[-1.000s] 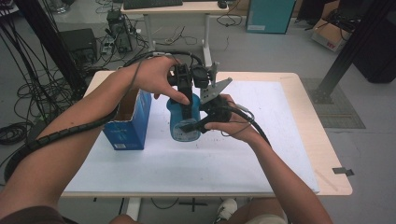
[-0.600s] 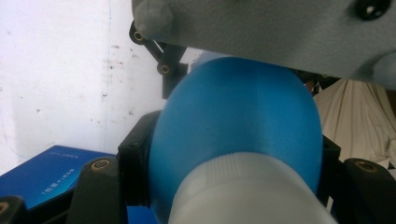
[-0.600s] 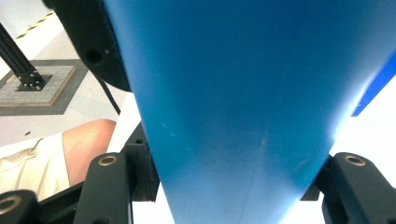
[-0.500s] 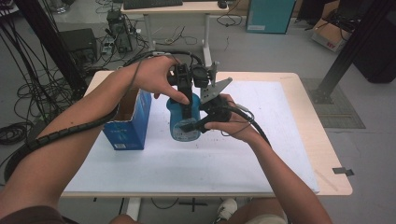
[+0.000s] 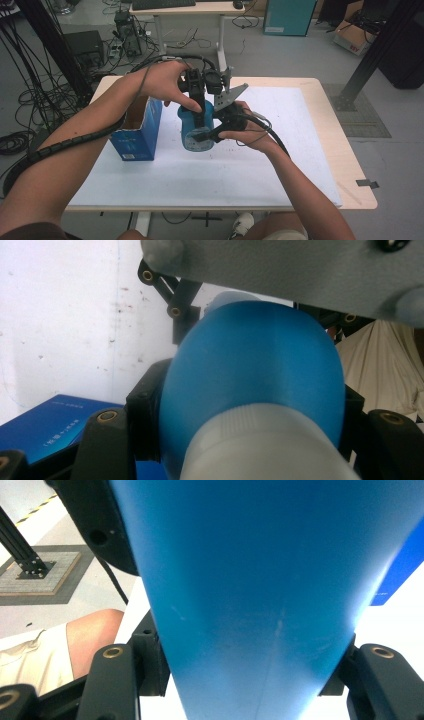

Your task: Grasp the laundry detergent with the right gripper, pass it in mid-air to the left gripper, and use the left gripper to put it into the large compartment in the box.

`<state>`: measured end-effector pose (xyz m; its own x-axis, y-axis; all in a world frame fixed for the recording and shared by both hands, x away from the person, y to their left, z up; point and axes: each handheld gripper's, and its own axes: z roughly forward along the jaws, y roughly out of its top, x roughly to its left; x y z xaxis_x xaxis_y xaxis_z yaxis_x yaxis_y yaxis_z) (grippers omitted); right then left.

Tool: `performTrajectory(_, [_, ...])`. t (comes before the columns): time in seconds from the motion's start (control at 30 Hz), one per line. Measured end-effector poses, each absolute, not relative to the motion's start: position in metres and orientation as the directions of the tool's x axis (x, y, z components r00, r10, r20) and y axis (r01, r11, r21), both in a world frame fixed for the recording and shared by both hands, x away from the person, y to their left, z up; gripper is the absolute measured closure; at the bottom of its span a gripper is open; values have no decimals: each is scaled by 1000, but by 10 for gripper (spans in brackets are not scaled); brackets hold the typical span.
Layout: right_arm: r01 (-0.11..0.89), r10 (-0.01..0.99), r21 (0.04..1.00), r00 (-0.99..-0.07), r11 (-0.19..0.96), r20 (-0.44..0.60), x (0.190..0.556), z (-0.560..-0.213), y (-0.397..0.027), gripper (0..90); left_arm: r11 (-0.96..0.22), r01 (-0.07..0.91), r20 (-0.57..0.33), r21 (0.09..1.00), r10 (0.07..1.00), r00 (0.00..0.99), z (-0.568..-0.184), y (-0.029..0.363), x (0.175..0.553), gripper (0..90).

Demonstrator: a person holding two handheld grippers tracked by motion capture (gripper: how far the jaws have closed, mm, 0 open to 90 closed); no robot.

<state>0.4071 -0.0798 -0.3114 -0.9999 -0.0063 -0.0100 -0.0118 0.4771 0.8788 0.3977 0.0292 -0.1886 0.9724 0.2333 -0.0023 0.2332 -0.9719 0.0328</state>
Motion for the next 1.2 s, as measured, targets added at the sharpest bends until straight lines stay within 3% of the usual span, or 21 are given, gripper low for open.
performTrajectory(0.4, [-10, -1, 877, -1000, 480, -11, 406, -313, -79, 354, -968, 246, -4, 43, 246, 969, -190, 32, 396, 369])
performTrajectory(0.57, [39, 42, 860, -999, 510, 20, 407, -315, -83, 212, -966, 257, 9, 26, 257, 966, -189, 34, 398, 368])
performTrajectory(0.7, [83, 89, 844, -995, 529, 42, 407, -317, -90, 123, -950, 303, 17, 68, 305, 952, -191, 36, 397, 368])
performTrajectory(0.97, [205, 194, 829, -974, 521, 118, 405, -320, -107, 33, -940, 335, 33, 62, 337, 941, -180, 48, 406, 367])
performTrajectory(1.2, [212, 255, 821, -963, 530, 84, 403, -318, -125, 2, -909, 413, 34, 51, 415, 909, -163, 61, 412, 367])
